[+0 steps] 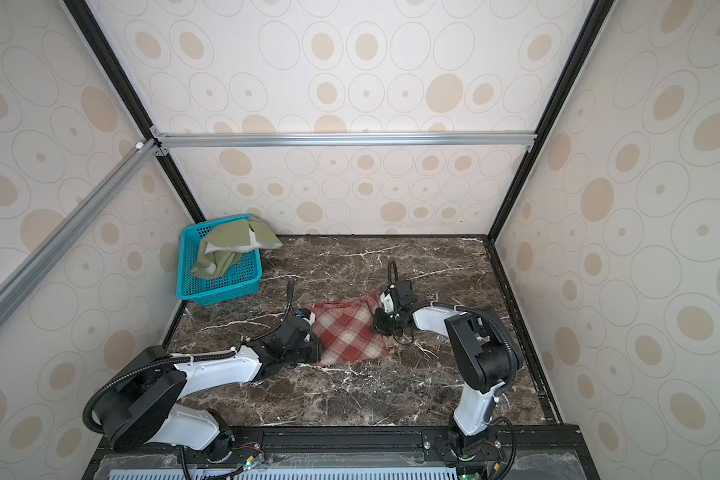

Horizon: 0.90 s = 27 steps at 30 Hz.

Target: Fold and stack the skirts

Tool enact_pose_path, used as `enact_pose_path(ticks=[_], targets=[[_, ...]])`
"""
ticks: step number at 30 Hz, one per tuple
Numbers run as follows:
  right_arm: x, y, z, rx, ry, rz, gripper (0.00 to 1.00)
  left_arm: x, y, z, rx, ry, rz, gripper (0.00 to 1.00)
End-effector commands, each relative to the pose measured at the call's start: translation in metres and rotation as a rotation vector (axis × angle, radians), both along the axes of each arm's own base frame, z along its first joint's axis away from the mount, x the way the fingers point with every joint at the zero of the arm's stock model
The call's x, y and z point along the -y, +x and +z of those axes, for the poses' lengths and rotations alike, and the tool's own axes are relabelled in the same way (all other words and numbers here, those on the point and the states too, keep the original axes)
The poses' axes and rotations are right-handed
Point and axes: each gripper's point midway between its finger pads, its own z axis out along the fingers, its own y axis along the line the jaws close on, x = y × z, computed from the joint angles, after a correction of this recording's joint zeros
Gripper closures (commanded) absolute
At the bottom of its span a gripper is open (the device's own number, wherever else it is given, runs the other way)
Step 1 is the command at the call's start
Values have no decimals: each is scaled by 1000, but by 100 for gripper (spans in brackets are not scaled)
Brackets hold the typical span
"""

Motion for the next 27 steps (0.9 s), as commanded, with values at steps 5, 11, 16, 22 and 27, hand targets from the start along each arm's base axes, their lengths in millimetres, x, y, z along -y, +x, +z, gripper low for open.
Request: enact_pose_path(ticks=[5, 11, 16, 22, 27], targets=[[17, -36, -24, -113, -40, -60, 100, -33, -8, -20, -45, 155, 68, 86], [13, -43, -15, -100, -24, -54, 100, -39, 6, -6, 9, 222, 71, 86], [7, -35, 15, -61, 35, -34, 100, -22, 21, 24, 96, 189, 25, 85], [25, -20, 47, -23, 105, -48, 69, 15, 42, 69, 216, 156, -84, 83], [35, -21, 49, -33, 128, -42, 49, 56, 45, 71, 214, 17, -158, 83]])
